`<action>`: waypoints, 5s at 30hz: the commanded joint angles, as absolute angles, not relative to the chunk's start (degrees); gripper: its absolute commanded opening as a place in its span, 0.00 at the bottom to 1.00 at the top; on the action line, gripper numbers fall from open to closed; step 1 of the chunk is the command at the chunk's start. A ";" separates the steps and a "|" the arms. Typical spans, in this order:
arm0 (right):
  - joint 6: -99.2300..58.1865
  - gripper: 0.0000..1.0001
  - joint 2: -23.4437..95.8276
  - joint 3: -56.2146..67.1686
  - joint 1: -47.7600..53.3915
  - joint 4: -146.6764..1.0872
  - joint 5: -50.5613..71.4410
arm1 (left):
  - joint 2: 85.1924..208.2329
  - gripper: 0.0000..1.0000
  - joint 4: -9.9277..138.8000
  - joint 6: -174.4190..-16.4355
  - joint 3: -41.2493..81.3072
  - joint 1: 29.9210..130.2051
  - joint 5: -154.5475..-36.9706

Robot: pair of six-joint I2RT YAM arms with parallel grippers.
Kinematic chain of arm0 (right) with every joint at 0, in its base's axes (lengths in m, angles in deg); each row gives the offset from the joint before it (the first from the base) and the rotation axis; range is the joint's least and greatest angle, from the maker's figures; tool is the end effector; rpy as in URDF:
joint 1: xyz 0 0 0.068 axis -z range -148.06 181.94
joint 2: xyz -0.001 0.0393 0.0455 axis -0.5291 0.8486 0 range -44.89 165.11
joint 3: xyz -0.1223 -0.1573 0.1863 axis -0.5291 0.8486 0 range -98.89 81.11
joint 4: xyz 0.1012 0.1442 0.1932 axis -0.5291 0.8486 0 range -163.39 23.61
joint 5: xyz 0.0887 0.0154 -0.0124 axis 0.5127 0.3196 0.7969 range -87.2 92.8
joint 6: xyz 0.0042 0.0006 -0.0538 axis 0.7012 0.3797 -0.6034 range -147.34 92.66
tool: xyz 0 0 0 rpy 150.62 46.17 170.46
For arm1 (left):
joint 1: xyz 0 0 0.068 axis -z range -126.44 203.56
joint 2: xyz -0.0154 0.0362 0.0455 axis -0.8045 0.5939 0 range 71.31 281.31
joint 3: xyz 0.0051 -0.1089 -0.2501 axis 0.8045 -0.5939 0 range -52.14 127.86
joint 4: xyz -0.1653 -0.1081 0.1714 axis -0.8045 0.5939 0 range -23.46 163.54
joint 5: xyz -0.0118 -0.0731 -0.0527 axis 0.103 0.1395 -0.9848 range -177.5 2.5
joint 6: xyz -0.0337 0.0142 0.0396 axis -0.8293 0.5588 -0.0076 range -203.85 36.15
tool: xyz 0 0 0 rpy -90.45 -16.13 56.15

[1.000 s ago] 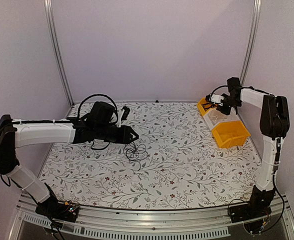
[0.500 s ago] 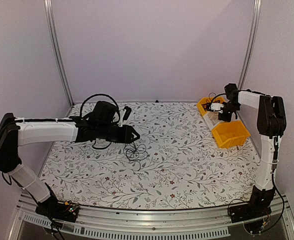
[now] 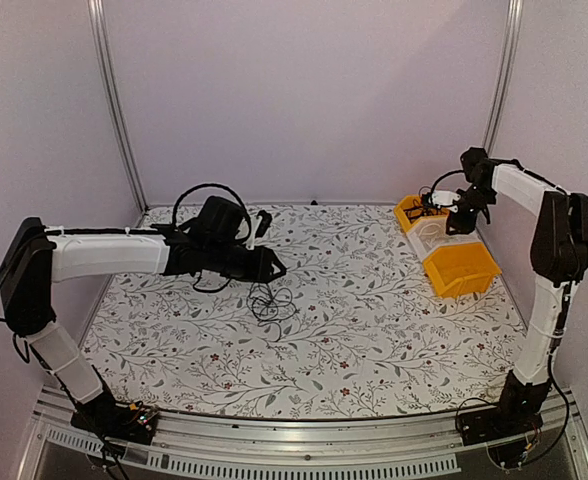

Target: Untangle the cables

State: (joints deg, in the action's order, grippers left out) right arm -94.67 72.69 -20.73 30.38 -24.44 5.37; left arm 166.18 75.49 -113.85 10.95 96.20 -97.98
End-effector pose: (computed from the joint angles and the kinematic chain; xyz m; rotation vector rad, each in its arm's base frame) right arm 0.4409 0.0137 0.2397 -1.5571 2.2458 -0.2818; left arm 0.2640 -0.2519 0.2274 0.3675 2.3948 -0.8363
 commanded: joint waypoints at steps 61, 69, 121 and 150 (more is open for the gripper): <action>-60.65 0.38 61.45 -5.55 -6.11 -39.29 33.75 | 176.27 0.19 86.61 -97.03 5.05 86.30 -86.15; -60.66 0.38 61.98 -6.67 -6.11 -39.31 33.59 | 173.15 0.00 88.43 -97.99 5.02 86.35 -86.28; -42.56 0.00 64.74 -18.29 -10.70 -55.33 43.26 | 146.76 0.00 83.88 -101.27 30.47 95.44 -90.08; -35.87 0.30 63.13 -19.58 -10.51 -57.23 46.49 | 145.94 0.00 78.51 -103.79 25.82 95.42 -92.10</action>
State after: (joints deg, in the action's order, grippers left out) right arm -39.85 61.85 -17.63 -10.73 -54.80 46.90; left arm 147.66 80.34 -102.96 27.36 94.82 -91.77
